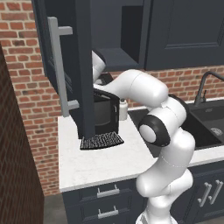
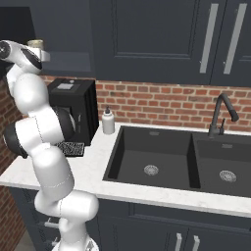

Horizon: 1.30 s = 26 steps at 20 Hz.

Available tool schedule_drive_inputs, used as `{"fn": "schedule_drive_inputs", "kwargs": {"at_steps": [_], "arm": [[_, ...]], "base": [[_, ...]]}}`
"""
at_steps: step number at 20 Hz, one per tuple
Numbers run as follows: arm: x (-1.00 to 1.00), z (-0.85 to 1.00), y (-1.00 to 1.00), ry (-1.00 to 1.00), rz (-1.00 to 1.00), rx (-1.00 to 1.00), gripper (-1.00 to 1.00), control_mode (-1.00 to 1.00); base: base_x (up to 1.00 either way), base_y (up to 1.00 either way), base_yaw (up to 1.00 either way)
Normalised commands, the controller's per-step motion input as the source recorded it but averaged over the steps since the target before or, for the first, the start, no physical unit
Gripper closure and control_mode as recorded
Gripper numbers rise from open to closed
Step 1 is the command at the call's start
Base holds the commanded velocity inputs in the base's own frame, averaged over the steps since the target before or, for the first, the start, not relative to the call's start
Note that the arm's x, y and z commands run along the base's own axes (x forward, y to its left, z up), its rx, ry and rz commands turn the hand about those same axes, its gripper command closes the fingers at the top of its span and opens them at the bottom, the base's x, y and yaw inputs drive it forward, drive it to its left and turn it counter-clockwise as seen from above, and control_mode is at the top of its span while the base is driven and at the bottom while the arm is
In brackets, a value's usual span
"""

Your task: Gather all objects into one cabinet and sort the glasses and bowls to opposite sides.

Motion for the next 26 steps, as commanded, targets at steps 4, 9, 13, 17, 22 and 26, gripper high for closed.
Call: {"fn": "schedule_drive_inputs", "kwargs": {"at_steps": [4, 9, 13, 17, 22, 26], "arm": [[0.00, 0.00, 0.00, 0.00, -0.04, 0.00, -1.00, -1.00], [0.00, 0.00, 0.03, 0.00, 0.00, 0.00, -1.00, -1.00], [0.00, 0.00, 0.00, 0.00, 0.00, 0.00, -1.00, -1.00], [0.00, 0.00, 0.00, 0.00, 0.00, 0.00, -1.00, -1.00], [0.00, 0.00, 0.00, 0.00, 0.00, 0.00, 1.00, -1.00], [0.00, 0.00, 0.00, 0.00, 0.00, 0.00, 1.00, -1.00]], "base": [[0.00, 0.00, 0.00], [0.00, 0.00, 0.00], [0.00, 0.00, 0.00], [0.00, 0.00, 0.00], [0.00, 0.00, 0.00], [0.00, 0.00, 0.00]]}}
